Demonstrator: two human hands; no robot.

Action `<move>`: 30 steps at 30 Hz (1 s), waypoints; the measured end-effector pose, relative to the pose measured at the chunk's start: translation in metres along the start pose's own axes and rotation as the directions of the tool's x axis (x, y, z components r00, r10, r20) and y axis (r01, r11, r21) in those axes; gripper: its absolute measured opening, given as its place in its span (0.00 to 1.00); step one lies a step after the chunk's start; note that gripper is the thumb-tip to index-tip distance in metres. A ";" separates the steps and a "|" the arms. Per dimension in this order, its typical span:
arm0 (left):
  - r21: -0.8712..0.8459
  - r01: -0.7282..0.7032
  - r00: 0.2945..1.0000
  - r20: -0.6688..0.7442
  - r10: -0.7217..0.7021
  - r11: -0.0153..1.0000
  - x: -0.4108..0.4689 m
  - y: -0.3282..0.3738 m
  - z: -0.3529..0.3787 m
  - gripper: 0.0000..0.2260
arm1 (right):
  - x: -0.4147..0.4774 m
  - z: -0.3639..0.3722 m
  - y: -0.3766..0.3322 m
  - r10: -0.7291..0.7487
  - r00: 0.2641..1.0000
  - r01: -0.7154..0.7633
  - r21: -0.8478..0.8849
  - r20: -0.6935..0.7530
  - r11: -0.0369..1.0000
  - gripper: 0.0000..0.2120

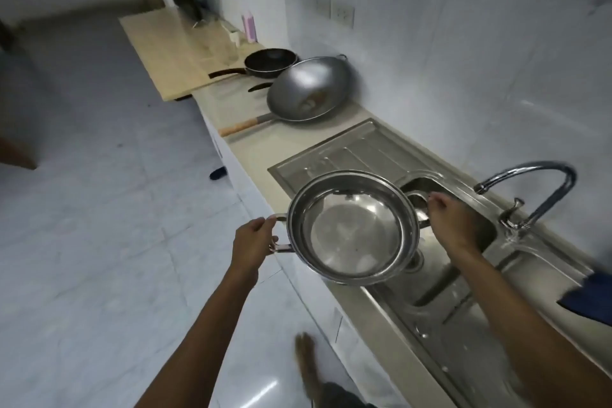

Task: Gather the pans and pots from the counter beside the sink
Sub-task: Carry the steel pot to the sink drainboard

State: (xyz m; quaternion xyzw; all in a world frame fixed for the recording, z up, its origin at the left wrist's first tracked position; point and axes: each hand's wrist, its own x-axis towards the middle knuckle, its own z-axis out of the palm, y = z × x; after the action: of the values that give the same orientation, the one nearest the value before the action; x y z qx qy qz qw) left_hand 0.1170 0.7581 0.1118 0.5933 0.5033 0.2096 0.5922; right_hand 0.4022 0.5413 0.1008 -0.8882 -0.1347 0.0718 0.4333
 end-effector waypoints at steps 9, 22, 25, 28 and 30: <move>-0.009 0.171 0.970 0.175 -0.167 0.985 0.222 0.070 0.072 0.09 | 0.168 0.084 -0.021 0.171 0.978 -0.170 0.018 -0.120 0.985 0.12; -0.079 0.345 0.884 0.363 -0.295 0.935 0.392 0.130 0.177 0.15 | 0.329 0.130 -0.032 0.328 0.929 -0.332 0.005 -0.171 0.943 0.14; -0.112 0.346 0.867 0.417 -0.272 0.932 0.414 0.124 0.186 0.18 | 0.344 0.142 -0.028 0.355 0.920 -0.353 0.040 -0.168 0.935 0.14; -0.097 0.352 0.850 0.448 -0.275 0.931 0.430 0.124 0.191 0.17 | 0.356 0.148 -0.027 0.385 0.903 -0.373 0.096 -0.191 0.923 0.13; -0.064 0.366 0.834 0.465 -0.297 0.929 0.436 0.126 0.193 0.16 | 0.363 0.152 -0.027 0.406 0.893 -0.391 0.110 -0.193 0.914 0.14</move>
State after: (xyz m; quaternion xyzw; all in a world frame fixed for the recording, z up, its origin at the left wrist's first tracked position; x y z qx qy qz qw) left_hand 0.5007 1.0576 0.0346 0.4828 0.4314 -0.0014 0.7621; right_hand 0.7065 0.7811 0.0248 -0.8842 0.0996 0.0687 0.4511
